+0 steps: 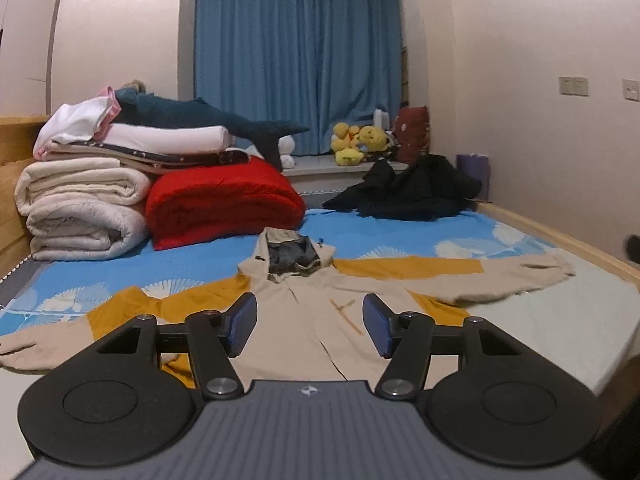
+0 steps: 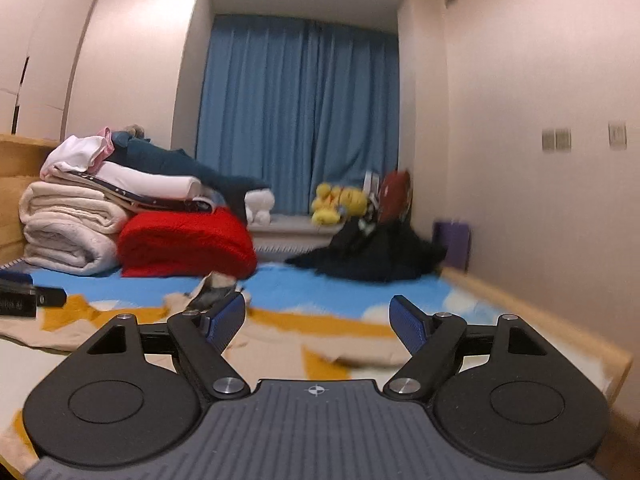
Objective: Fold large clothes
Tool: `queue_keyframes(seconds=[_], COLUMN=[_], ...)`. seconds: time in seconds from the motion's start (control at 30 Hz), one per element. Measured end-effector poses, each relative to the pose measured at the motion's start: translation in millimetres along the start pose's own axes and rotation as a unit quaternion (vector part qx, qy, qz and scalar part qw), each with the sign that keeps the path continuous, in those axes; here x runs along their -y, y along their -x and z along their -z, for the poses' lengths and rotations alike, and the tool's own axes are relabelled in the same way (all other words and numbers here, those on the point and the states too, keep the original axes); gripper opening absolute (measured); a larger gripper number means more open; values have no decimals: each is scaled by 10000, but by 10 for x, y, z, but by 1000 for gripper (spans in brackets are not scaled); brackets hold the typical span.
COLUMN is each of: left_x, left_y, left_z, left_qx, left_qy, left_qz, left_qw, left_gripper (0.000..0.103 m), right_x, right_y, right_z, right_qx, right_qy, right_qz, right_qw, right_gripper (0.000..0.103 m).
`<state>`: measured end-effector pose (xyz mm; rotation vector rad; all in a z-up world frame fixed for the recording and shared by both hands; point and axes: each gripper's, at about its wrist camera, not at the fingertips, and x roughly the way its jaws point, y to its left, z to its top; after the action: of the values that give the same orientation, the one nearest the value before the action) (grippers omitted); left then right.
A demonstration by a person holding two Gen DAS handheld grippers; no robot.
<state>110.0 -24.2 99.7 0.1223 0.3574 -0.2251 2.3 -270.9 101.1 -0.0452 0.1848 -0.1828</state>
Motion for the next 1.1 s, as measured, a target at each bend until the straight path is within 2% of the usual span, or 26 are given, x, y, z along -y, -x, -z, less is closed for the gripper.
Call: queue_keyframes(seconds=[0.17, 0.47, 0.6, 0.73, 0.83, 0.97, 1.03, 1.07, 1.1], left_x=[-217, -571, -777, -1091, -1401, -2006, -2350, -2554, -2751], left_y=[-645, -1620, -1989, -2299, -2494, -2635, -2680, -2714, -2760], left_z=[-228, -437, -350, -99, 47, 209, 360, 450, 517], left_qx=[-495, -743, -823, -1037, -1221, -1108, -1101, -1203, -1316], left_qy=[358, 624, 645, 780, 821, 1040, 1157, 1297, 1480], left_qz=[-96, -356, -562, -891, -1317, -1663, -1948, -2116, -2238], left_qw=[9981, 9946, 9929, 9875, 9803, 9743, 9678, 9612, 9543], left_gripper=[64, 64, 67, 68, 68, 68, 62, 56, 49], right_x=[94, -173, -410, -735, -979, -1262, -1330, -1356, -1388], right_y=[-428, -1345, -1762, -2210, -2551, -2941, -3045, -3116, -3187], right_z=[-212, -602, -613, -593, -564, -515, -435, -381, -346], right_qx=[-277, -536, -657, -704, -712, -520, -415, -459, -598], right_qy=[190, 47, 98, 181, 180, 234, 233, 231, 214], right_qz=[-28, -138, -337, -569, -798, -1152, -1309, -1342, -1348], right_qw=[9994, 9985, 9972, 9957, 9941, 9917, 9903, 9896, 9888], right_gripper=[81, 83, 83, 83, 83, 82, 76, 74, 64])
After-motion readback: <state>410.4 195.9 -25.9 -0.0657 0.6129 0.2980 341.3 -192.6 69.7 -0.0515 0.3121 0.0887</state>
